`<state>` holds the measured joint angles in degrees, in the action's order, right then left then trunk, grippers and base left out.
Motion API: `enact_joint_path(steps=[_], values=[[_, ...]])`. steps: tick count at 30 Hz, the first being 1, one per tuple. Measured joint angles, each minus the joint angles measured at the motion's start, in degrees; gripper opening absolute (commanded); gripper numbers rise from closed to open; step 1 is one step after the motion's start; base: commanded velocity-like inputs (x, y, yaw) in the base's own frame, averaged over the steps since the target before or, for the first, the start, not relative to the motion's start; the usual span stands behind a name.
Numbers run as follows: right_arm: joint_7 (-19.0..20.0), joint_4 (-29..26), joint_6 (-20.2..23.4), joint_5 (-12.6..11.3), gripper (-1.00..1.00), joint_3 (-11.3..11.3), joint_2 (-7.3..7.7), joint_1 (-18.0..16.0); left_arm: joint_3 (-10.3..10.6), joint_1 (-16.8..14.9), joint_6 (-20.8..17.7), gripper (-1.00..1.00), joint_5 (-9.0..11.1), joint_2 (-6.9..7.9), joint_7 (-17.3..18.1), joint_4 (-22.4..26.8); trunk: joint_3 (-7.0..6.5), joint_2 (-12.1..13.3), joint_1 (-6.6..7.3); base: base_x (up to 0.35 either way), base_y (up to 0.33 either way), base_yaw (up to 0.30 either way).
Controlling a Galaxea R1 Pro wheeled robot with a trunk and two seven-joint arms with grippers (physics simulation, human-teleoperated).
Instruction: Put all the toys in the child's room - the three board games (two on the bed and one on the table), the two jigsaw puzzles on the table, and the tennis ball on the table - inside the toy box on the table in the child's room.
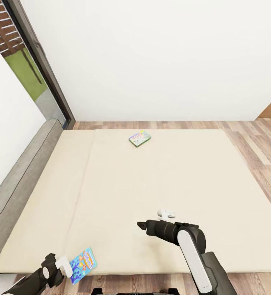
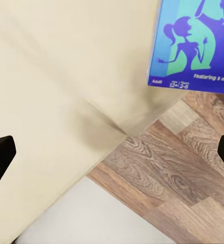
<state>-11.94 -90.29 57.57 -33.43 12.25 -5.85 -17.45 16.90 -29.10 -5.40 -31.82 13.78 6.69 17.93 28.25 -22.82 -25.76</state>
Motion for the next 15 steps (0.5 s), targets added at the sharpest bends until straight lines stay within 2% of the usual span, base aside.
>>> enact_joint_path(steps=[15], values=[[-0.01, 0.00, 0.00, 0.00, 1.00, 0.02, -0.02, 0.00, 0.00, 0.00, -0.10, 1.00, 0.00, -0.11, 0.00, 0.02, 1.37, 0.00, 0.00, 0.000, 0.000, 0.000]])
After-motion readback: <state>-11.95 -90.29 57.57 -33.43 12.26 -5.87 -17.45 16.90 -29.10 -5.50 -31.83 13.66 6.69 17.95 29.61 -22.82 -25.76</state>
